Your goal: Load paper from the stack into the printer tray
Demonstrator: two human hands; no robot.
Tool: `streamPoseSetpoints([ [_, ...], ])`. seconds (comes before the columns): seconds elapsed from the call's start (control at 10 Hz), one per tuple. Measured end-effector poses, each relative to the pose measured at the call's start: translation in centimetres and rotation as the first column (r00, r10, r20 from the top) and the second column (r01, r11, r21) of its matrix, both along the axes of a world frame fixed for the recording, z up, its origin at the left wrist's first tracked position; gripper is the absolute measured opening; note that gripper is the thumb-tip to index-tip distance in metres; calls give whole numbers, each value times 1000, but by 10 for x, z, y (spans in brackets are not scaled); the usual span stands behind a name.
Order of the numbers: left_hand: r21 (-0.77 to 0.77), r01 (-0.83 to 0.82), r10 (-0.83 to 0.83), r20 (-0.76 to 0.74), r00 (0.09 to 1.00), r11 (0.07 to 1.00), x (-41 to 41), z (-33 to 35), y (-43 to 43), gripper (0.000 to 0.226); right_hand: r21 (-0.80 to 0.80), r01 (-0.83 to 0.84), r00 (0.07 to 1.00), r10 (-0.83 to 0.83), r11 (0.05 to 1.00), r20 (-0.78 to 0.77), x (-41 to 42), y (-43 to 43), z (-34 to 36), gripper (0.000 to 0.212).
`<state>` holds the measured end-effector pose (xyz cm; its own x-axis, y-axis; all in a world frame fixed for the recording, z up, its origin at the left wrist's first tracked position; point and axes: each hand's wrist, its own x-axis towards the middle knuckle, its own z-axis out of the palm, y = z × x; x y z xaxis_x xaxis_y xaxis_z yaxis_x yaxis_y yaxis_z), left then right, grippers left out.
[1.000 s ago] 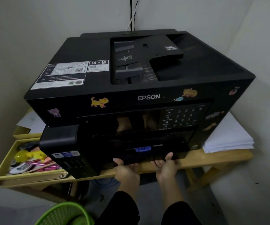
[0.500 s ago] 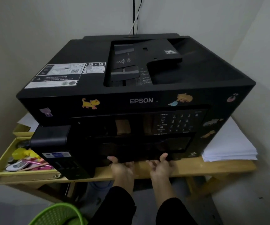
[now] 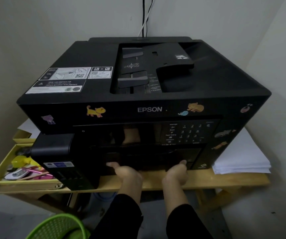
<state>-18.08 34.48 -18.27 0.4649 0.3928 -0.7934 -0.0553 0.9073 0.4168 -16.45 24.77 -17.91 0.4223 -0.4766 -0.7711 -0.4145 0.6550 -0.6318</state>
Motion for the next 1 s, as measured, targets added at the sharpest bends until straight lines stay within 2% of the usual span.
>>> streamPoseSetpoints([
  [0.1,-57,-175,181,112,977,983,-4,24,-6,89,236,15,985,-55,972,164,14,4,12,76],
  [0.2,-35,-163,166,135,977,986,-4,26,-8,90,326,-45,957,-53,944,285,15,5,13,79],
  [0.3,-60,-153,160,140,977,986,-4,28,-5,90,343,-64,949,-50,937,313,13,4,13,78],
  [0.4,-8,-109,109,156,982,994,-12,35,-9,88,315,-91,955,-8,945,297,13,2,9,79],
  [0.5,43,-36,30,128,991,998,-19,34,-4,87,193,-140,971,97,971,217,10,-1,9,82],
  [0.6,173,121,-116,-38,993,977,-23,32,4,90,-26,-206,972,208,978,108,1,-6,17,72],
  [0.7,364,284,-192,-269,944,887,-25,37,0,83,-358,-341,925,378,869,38,-14,-10,25,59],
  [0.8,541,576,-307,-509,804,613,-39,54,-17,77,-564,-575,778,609,592,-155,-25,-17,27,63],
  [0.9,596,753,-372,-655,657,280,-48,57,-27,71,-655,-695,638,676,297,-370,-32,-25,38,61],
  [1.0,607,789,-299,-739,604,96,-59,62,-37,73,-741,-660,615,655,122,-440,-45,-23,60,56],
])
